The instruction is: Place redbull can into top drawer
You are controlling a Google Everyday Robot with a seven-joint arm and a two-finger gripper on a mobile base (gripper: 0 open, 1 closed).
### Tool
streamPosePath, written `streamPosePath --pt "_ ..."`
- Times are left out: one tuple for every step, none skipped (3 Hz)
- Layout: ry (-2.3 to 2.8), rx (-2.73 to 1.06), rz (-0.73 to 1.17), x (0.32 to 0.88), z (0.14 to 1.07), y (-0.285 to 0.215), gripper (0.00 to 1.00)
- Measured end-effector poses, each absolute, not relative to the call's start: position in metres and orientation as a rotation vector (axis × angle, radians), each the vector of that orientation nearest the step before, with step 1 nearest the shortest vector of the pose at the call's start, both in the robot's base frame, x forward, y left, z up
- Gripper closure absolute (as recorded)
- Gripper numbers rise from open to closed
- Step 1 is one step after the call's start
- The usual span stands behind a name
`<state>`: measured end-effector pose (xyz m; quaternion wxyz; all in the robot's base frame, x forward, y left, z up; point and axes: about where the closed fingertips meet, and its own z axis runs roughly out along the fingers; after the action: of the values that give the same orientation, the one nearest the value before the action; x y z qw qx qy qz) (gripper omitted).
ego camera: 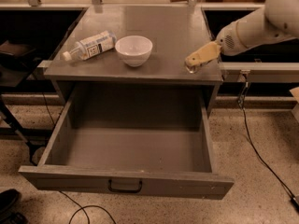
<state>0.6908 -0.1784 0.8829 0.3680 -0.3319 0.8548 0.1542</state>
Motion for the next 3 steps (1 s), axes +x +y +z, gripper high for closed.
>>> streamPosePath --pt "2.14 -0.912 0.386 0.654 0.894 -0.194 1.0" --pt "2.063 -1.021 0.407 0.622 0.897 -0.195 1.0" --pt "1.928 -1.222 0.484 0.597 0.894 -0.173 1.0"
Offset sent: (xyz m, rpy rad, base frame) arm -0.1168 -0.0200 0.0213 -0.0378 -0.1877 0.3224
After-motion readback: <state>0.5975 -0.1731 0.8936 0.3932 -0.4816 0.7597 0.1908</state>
